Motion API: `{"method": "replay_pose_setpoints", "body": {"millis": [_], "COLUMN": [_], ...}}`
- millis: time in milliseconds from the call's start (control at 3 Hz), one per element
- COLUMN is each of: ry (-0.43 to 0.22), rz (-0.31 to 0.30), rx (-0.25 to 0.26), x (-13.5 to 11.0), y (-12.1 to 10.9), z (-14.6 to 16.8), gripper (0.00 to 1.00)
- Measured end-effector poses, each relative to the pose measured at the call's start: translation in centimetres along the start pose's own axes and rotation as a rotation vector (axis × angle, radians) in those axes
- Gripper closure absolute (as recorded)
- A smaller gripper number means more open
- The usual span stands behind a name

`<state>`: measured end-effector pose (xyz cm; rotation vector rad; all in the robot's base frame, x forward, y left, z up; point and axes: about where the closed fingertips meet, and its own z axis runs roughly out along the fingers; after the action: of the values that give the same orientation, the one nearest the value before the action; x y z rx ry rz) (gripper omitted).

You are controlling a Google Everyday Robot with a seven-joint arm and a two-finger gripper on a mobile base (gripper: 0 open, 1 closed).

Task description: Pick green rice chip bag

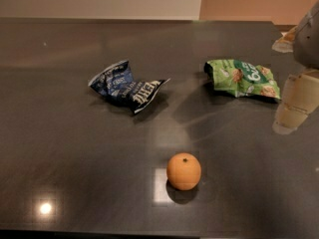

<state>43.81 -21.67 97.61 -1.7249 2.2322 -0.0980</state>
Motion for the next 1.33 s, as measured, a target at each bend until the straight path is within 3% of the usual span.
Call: {"method": "replay_pose_setpoints", "body": {"millis": [333,667,1333], "ry": [-0.002,-0.019,-0.044], "rz": [-0.002,0.002,0.031], "rx": [0.007,0.011,0.011], "x": [0.0,0.4,1.1], "y": [-0.3,-2.0,-8.5], "z": [-0.1,0.8,4.9], "gripper": [0.0,0.0,0.0]}}
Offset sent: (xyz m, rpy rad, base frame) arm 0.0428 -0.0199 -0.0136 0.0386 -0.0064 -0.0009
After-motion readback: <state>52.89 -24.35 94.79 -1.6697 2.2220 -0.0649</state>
